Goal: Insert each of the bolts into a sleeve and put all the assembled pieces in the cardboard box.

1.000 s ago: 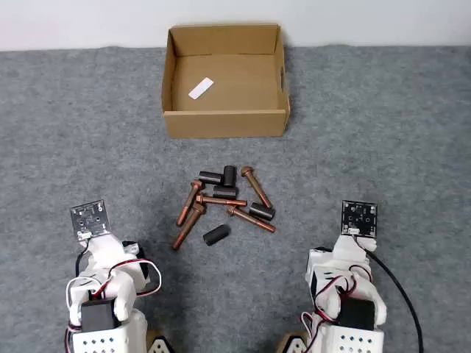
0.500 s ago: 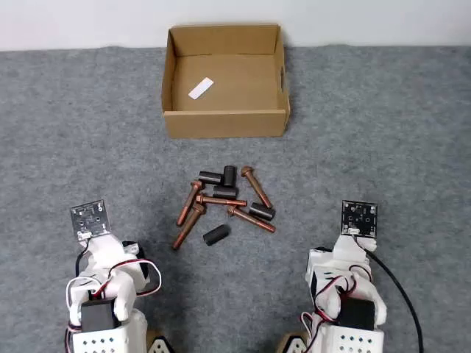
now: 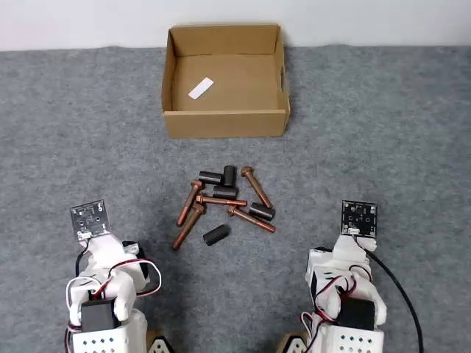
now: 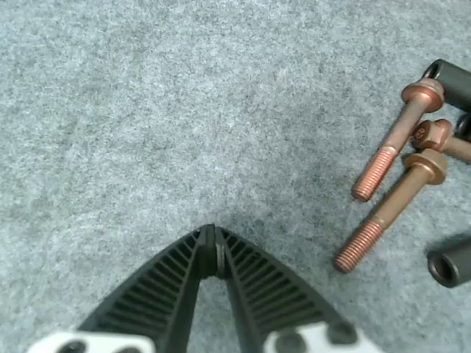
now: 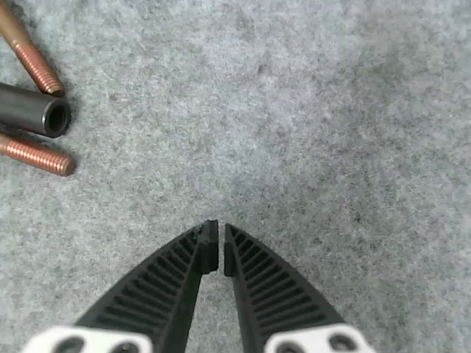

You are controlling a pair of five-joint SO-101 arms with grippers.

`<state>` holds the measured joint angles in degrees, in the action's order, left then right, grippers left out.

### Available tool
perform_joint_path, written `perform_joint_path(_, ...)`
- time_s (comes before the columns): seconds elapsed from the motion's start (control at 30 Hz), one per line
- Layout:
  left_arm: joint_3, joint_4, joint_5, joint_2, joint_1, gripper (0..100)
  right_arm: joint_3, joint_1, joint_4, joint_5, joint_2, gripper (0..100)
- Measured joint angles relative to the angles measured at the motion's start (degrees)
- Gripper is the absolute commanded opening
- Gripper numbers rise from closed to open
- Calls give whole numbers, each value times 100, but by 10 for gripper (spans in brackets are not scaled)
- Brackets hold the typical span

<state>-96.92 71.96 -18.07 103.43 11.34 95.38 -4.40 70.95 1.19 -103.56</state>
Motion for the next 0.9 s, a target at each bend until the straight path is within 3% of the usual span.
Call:
perform_joint_path(0.77, 0, 0, 0, 0, 0, 5, 0, 9, 0, 0, 0, 9)
perform_joint_path(0.9, 0, 0, 0, 0, 0, 5, 0, 413, 0, 0, 0, 9)
